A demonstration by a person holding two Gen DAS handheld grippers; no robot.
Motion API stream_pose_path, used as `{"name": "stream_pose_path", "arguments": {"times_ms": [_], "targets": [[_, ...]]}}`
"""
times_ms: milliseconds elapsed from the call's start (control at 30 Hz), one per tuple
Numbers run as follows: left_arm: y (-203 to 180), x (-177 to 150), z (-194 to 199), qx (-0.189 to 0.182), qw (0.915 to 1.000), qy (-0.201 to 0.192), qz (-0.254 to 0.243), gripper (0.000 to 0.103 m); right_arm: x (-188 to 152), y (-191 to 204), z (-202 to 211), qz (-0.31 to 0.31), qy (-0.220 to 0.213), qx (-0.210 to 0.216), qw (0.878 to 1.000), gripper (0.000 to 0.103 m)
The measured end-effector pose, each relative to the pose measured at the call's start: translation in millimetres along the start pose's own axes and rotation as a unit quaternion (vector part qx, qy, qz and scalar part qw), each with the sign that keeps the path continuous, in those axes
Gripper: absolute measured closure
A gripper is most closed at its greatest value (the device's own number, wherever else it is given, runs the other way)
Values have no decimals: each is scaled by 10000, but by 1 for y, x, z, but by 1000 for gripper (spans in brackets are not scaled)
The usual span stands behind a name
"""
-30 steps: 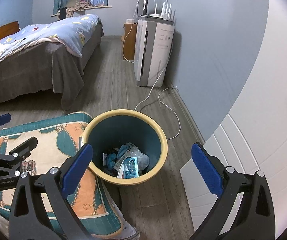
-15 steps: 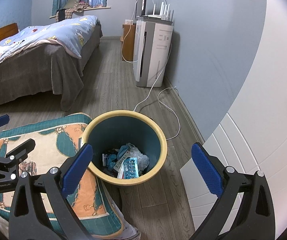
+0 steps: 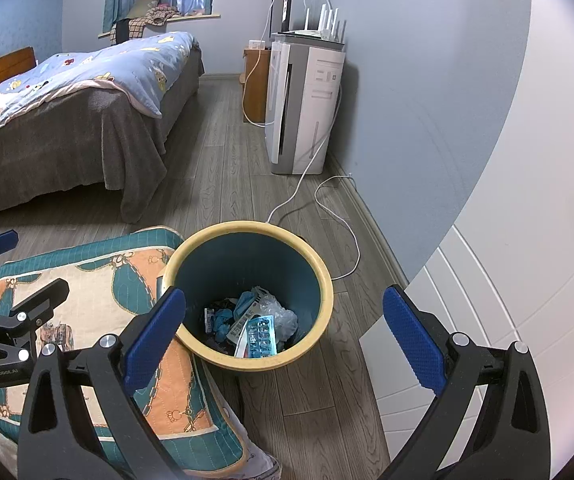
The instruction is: Collect trash
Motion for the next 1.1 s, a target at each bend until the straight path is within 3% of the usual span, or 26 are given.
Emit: {"name": "stream_pose_path", "arguments": {"times_ms": [1100], "targets": [[-3,2,0,-23,10000,-16,5,5,1,-3,0,-11,1,10,10000,6]]}}
Point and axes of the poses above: each gripper's, at about its wrist camera, not at the fingertips, and z roughly against the way its jaws point, y to its left, x to its top, the point moved 9 cm from there along -z, roughly the way its jaws point, and after that the axes turned 12 degrees about -z, right-handed, at the moved point
